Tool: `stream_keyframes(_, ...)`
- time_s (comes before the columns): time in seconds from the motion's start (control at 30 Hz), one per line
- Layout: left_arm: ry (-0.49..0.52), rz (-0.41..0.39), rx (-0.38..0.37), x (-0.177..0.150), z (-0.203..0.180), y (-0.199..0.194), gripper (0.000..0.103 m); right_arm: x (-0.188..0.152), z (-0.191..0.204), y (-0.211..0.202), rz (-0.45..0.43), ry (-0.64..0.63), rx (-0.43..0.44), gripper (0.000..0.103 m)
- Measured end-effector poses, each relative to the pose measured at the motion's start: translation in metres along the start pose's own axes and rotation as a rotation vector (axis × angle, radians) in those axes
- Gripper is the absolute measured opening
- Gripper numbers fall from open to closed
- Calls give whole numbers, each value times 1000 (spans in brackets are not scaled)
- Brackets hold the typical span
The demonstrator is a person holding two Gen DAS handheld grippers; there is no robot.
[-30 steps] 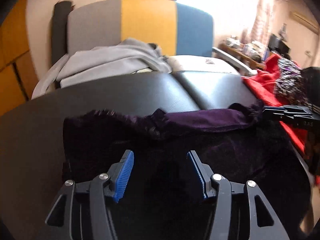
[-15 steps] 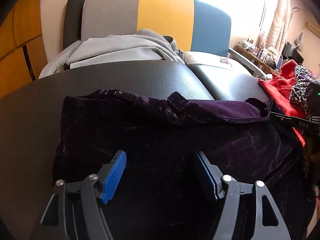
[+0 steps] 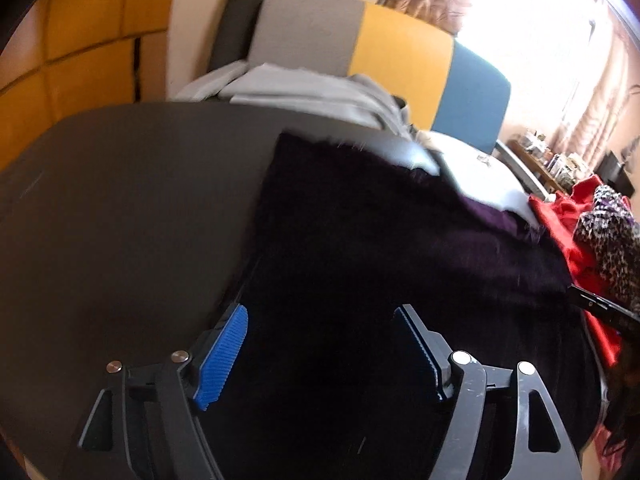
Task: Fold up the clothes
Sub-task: 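Smooth the folded velvet bundle flat with both grippers open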
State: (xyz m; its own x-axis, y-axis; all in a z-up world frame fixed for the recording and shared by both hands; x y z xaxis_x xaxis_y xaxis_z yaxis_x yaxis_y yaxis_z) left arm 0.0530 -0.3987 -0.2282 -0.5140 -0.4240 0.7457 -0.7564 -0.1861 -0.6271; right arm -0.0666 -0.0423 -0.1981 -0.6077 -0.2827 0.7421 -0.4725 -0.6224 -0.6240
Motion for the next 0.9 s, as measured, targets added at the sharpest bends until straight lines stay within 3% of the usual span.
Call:
stream_keyframes(0.07,-8,11,10,-16,7,-4,76,-21,-1,3,13,6,-9,33)
stream_keyframes(0.13,81,-11,49,-26,1,-7,77,-29,-4,1,-43,9,0,31)
stream_keyframes(0.23,146,-28,94,-28,-9,1,88,-21,-12,10,-34,30,-12,28)
stream_keyframes(0.43,127,21,77,-15,-6,13,89,-12,-18,24,-10,11,-8,28)
stream_keyframes(0.57,93,21,65,-13,-2,-4,82,-4,-18,29,17,6,-1,28)
stream_keyframes(0.77,30,9,78,-38,27,-51,84,-23,-3,-28,32,-30,31,34)
stream_keyframes(0.9,103,-52,86,-46,23,-76,84,-58,-13,-76,48,1,52,35)
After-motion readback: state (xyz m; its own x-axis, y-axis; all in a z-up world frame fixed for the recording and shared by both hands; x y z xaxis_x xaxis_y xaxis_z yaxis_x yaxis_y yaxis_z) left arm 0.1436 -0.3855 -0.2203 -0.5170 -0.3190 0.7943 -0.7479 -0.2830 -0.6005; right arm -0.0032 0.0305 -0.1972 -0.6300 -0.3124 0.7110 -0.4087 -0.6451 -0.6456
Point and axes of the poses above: each gripper's, at about its wrist camera, not at the fingertips, and y roughly the way its jaws point, z to its left, x to its top, the point moved 3 cm from there along y, roughly the way its jaws point, and after that the axes turned 9 degrees about -z, right-handed, at the moved point
